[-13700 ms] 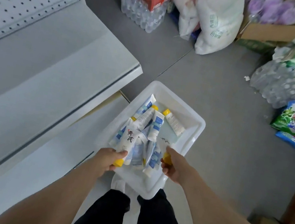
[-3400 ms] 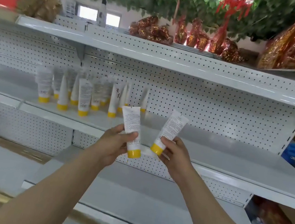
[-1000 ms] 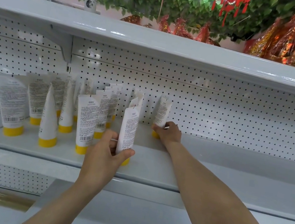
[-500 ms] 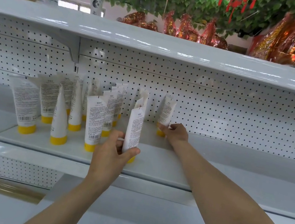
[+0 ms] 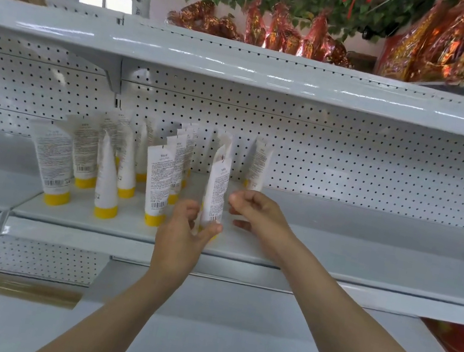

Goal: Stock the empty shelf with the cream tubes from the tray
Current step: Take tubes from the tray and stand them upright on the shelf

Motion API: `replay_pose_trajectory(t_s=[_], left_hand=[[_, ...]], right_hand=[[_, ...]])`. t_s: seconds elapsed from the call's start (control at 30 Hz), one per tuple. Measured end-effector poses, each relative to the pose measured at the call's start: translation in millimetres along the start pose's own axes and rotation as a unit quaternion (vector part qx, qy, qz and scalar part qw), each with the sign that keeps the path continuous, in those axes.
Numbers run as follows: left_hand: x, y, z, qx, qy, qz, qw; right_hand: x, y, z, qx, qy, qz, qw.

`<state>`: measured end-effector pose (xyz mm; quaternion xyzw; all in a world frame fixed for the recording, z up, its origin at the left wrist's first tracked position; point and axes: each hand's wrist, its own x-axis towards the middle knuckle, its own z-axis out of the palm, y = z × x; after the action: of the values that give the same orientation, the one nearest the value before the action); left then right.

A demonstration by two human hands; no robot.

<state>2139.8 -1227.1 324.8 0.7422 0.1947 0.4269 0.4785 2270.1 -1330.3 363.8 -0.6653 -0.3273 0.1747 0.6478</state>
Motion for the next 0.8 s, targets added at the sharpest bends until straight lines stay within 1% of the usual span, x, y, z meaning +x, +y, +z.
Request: replay_pose_trajectory(t_s=[0.1,0.17,0.23,0.3,0.37,0.47,0.57,0.7,0.8], left_hand=[[-10,-1,-14,-0.026,0.008,0.001,1.0],[-16,0,-27,-0.036,0.034,0.012,0.999],[-20,1,-40,-0.035,0.081,0.025,0.996],[-20,0,-51,-0.006,0.138,0.044,0.989],[-16,-3,-59,0.021,0.163,0.05,0.985],[-6,-10,-63,0.039,0.142,0.028,0.989],[3,-16,-62,0.047,0.117,0.03,0.992],[12,-22,-61,0.06,0.087,0.018,0.994],[15,-26,-62,0.081,0.078,0.007,0.994]], right_hand=[[-11,-2,7,-0.015,-0.059,0.021,0.998],[-16,-2,10,-0.036,-0.078,0.028,0.996],[-20,-2,13,-0.054,-0.077,0.027,0.995],[-22,-3,15,-0.068,-0.069,0.025,0.995],[-21,-4,18,-0.076,-0.059,0.027,0.995],[-21,-3,22,-0.092,-0.041,0.025,0.995],[-23,-3,26,-0.125,-0.021,0.007,0.992],[-25,1,31,-0.147,0.023,-0.002,0.989],[-27,1,27,-0.179,0.061,-0.008,0.982]])
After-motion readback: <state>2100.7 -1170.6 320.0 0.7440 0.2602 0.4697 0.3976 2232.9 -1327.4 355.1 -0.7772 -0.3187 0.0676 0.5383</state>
